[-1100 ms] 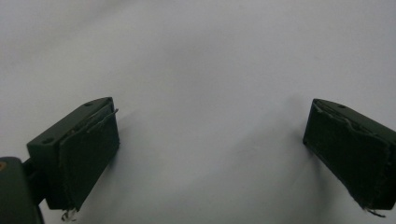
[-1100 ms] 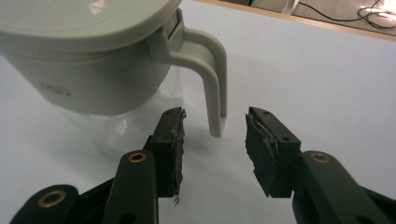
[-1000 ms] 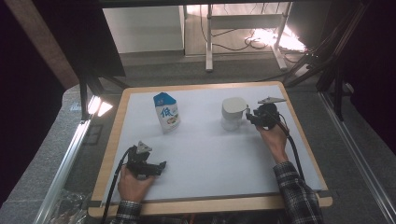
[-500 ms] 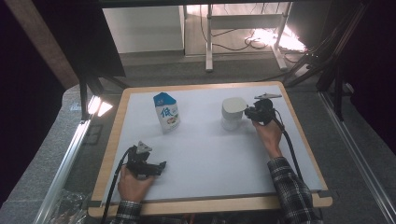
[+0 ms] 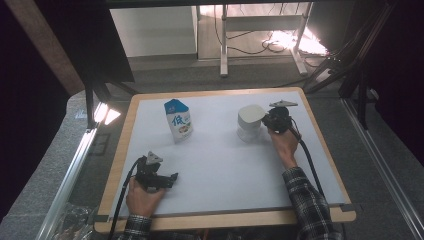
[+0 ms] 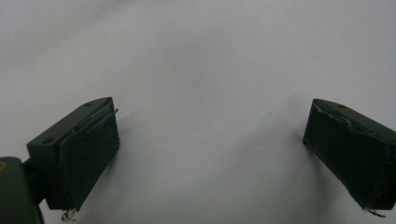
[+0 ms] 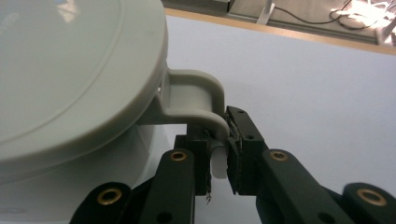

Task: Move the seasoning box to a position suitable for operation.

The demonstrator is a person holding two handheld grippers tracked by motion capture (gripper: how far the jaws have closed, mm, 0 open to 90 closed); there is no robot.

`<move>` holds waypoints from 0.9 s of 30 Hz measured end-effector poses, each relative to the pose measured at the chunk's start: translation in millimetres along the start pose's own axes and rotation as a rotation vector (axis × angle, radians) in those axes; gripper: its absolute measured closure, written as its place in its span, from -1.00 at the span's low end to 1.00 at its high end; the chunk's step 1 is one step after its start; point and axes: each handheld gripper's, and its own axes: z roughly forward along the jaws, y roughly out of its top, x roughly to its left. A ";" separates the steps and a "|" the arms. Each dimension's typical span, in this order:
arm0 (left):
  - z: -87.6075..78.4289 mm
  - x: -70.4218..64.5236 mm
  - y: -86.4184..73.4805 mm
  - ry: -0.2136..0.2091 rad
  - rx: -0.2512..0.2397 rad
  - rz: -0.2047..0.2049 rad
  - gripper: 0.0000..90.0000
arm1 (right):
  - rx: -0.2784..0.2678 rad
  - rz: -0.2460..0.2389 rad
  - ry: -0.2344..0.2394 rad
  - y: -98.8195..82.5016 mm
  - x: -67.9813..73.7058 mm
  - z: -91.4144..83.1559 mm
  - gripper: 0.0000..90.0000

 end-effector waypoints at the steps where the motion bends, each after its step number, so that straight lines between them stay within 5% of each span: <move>1: 0.0 0.0 0.0 0.000 0.000 0.000 -0.93 | -0.006 -0.002 -0.002 -0.5 0.8 -0.3 0.79; 14: 0.0 0.0 0.0 0.000 0.000 0.000 -0.93 | -0.033 0.038 0.087 -2.7 3.1 -17.8 0.78; 27: 0.0 0.0 0.0 0.000 0.000 0.000 -0.93 | -0.040 0.012 0.120 -16.1 13.3 -48.6 0.78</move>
